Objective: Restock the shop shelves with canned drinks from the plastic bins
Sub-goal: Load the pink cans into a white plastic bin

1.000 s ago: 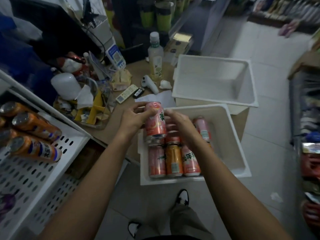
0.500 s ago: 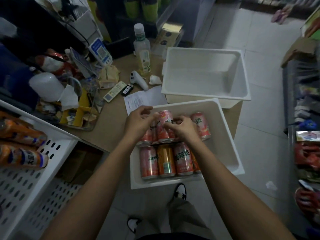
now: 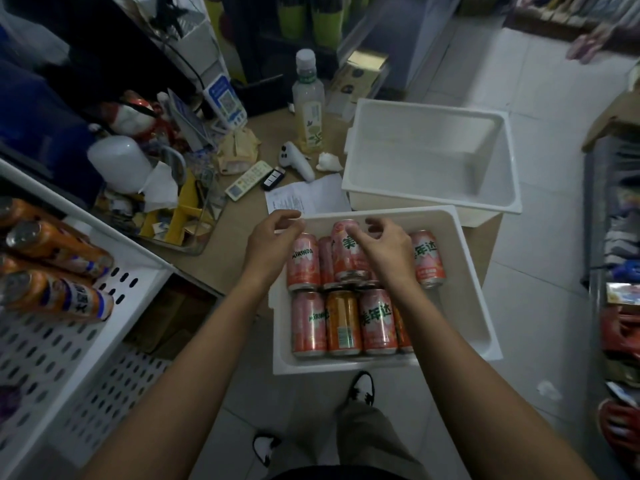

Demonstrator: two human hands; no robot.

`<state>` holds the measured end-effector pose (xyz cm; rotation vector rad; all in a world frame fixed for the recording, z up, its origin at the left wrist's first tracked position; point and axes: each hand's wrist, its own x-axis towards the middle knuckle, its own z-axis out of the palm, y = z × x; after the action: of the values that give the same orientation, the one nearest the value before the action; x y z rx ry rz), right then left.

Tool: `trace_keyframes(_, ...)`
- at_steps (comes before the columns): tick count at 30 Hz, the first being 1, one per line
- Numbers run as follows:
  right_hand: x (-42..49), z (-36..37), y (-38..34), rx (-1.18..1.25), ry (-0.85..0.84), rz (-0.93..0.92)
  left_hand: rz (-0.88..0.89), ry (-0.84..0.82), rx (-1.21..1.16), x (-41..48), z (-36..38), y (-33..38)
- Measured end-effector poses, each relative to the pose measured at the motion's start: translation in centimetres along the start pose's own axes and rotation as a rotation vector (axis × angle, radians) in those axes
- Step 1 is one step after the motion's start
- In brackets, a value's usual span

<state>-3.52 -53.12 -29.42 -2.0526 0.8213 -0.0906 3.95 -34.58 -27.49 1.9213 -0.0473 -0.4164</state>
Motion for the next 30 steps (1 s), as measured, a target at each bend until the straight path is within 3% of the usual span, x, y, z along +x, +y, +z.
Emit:
trace_keyframes(5, -1.2, 0.0, -3.2, 0.207, -0.063, -0.132, 0.062, 0.044, -0.054, -0.5, -1.4, 1.2)
trace_keyframes(12, -3.0, 2.2, -8.3, 0.284, -0.147, -0.251, 0.103, 0.129, -0.108, -2.5, -6.0, 2.5)
trace_keyframes(17, -5.7, 4.6, -13.9, 0.35, -0.232, -0.388, 0.145, 0.288, -0.153, -5.4, -12.1, 3.2)
trace_keyframes(30, -19.3, 12.7, -30.1, 0.498, -0.642, -0.711, 0.255, 0.778, -0.245, -18.6, -30.9, 5.2)
